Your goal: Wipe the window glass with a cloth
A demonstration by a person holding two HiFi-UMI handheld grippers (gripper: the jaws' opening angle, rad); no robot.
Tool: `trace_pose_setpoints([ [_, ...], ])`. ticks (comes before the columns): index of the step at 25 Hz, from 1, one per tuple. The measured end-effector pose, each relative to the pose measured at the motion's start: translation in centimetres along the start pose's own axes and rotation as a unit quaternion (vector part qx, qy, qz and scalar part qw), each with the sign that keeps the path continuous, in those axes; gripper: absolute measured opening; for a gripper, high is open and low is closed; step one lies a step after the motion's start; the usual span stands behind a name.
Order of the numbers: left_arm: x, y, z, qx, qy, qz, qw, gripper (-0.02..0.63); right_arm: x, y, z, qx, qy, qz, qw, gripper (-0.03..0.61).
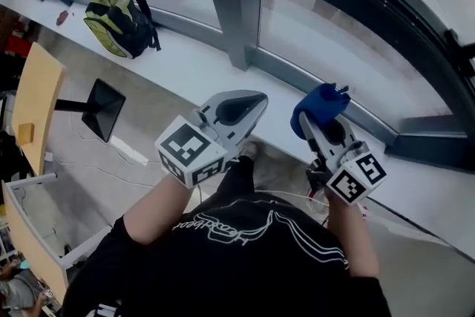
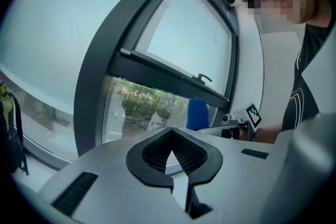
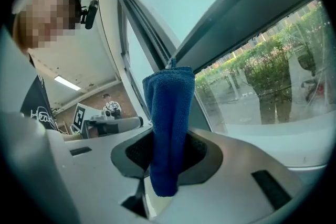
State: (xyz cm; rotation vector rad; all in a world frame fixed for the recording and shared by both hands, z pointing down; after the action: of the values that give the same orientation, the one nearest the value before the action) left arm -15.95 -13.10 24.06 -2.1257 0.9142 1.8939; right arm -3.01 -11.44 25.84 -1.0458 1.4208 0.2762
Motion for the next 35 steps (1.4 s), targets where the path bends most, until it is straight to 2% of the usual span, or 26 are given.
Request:
trace_pose_setpoints([
  [3, -0.4, 3.3, -0.6, 0.012, -0.003, 0.020, 0.9997, 0.005, 0.2, -1.9, -4.1, -0.007, 0.014, 0.019, 1.000, 0.092],
  [6, -0.5, 5.9, -1.4, 0.014, -0.009, 0.040, 0.9991, 0.005, 1.1, -3.4, -8.4, -0.015, -0.001, 0.032, 0.999, 0.092],
  [14, -0.8, 10.0, -1.2, 0.014, 0.008, 0.028, 0.9995, 0.005, 4.2, -5.7, -18.3, -0.031, -0.038, 0.090, 0.995, 0.092],
  [17, -1.6, 11.4, -1.0, 0.020, 0.014, 0.036, 0.9990, 0.005, 4.3, -7.0, -20.8, -0.041, -0.040, 0.087, 0.995, 0.093],
  [21, -2.9, 12.6, -1.2, 0.022, 0.021, 0.047, 0.9984, 0.005, 4.3, -8.5, -22.9, -0.053, -0.042, 0.088, 0.994, 0.093],
  [28, -4.2, 13.7, -2.3, 0.015, 0.025, 0.068, 0.9973, 0.005, 6.3, -9.6, -25.2, -0.072, -0.058, 0.153, 0.984, 0.092],
  [35, -5.5, 14.9, -1.9, 0.009, 0.039, 0.082, 0.9958, 0.005, 7.1, -10.0, -26.1, -0.079, -0.073, 0.153, 0.982, 0.092],
])
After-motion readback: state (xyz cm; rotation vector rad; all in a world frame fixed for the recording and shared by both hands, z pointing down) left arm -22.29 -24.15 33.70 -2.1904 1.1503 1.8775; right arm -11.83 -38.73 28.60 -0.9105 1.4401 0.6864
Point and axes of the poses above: the fingertips, and each gripper's own axes: z backward along the fingers, y to its left, x out of its top, the point moved 3 cm from there along z, backward along the fingers, and after that the axes turned 1 degree about -x, right-handed, at the moved point
